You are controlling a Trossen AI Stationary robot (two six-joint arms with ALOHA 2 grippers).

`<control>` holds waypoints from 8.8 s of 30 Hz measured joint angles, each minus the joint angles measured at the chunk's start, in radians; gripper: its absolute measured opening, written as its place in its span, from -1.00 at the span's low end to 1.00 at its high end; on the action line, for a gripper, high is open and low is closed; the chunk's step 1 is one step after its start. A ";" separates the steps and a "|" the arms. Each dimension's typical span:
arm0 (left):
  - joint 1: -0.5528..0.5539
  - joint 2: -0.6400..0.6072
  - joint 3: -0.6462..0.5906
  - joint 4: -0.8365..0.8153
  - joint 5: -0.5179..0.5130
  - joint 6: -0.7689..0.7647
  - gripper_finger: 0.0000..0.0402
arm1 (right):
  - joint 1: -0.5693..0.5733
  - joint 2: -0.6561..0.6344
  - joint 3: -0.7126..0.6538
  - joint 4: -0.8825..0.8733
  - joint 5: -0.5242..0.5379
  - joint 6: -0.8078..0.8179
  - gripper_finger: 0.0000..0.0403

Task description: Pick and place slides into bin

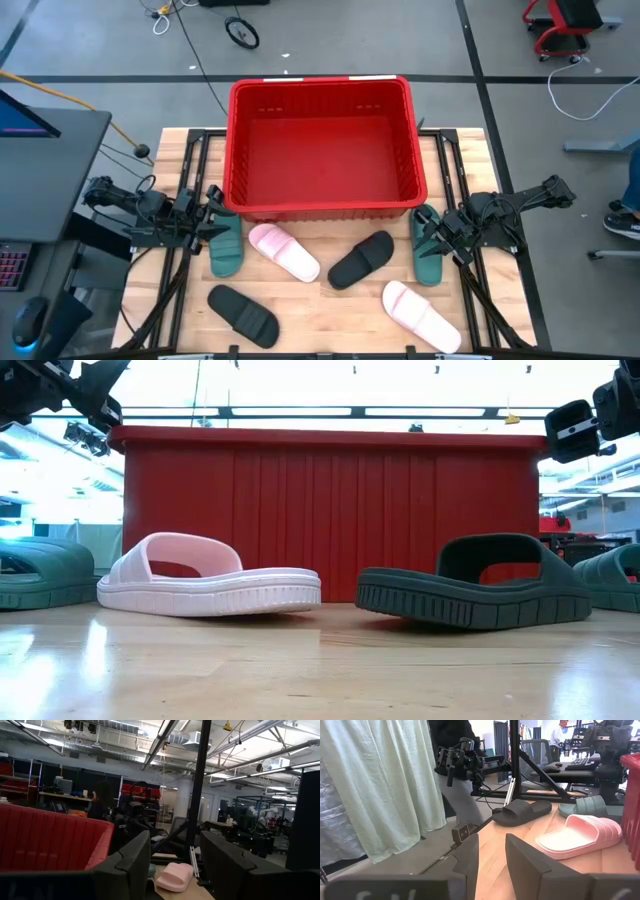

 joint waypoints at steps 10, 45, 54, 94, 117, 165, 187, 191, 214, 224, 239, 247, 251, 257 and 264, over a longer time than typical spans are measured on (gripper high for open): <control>0.000 0.000 0.000 0.000 0.000 0.000 -0.12 | 0.000 0.000 0.000 0.000 0.000 0.000 -0.49; 0.002 0.502 1.031 -0.309 -0.073 0.425 -0.14 | 0.000 0.000 0.000 -0.003 0.000 0.000 -0.49; 0.002 0.894 1.432 -0.589 -0.186 0.679 -0.14 | 0.001 0.000 0.000 0.028 0.130 -0.018 -0.49; 0.002 1.134 1.543 -0.585 -0.315 0.179 -0.14 | 0.513 1.205 1.016 -0.708 -0.248 0.731 -0.49; 0.002 1.134 1.543 -0.616 -0.315 0.178 -0.14 | 0.506 1.381 0.908 -1.094 0.224 0.715 0.24; 0.002 1.134 1.543 -0.578 -0.315 0.179 -0.14 | 0.395 0.771 1.424 -0.816 0.774 0.052 -0.94; 0.003 1.134 1.543 -0.459 -0.345 0.181 -0.14 | -0.505 1.219 1.440 -1.071 0.710 -0.518 -0.94; 0.003 1.134 1.543 -0.461 -0.345 0.181 -0.14 | -0.673 1.370 1.440 -1.045 0.593 -0.549 -0.94; 0.003 1.135 1.543 -0.501 -0.345 0.181 -0.14 | -0.810 1.660 1.439 -1.149 0.515 -0.348 -0.96; 0.002 1.135 1.543 -0.505 -0.345 0.180 -0.14 | -0.880 1.723 1.439 -1.103 0.510 -0.421 -0.96; 0.000 1.135 1.543 -0.548 -0.345 0.071 -0.14 | -0.883 1.724 1.439 -1.279 0.589 -0.435 -0.54; 0.000 1.135 1.543 -0.589 -0.345 0.065 -0.14 | -0.882 1.718 1.439 -1.313 0.588 -0.351 -0.23; 0.000 1.135 1.543 -0.707 -0.345 -0.035 -0.14 | -0.851 1.655 1.439 -1.339 0.579 -0.297 -0.17; -0.012 1.156 1.543 -1.027 -0.204 -0.429 -0.14 | -0.743 1.445 1.439 -1.333 0.551 -0.260 -0.19; -0.126 1.295 1.543 -1.366 0.015 -0.896 -0.14 | -0.598 1.156 1.439 -1.224 0.282 -0.071 -0.25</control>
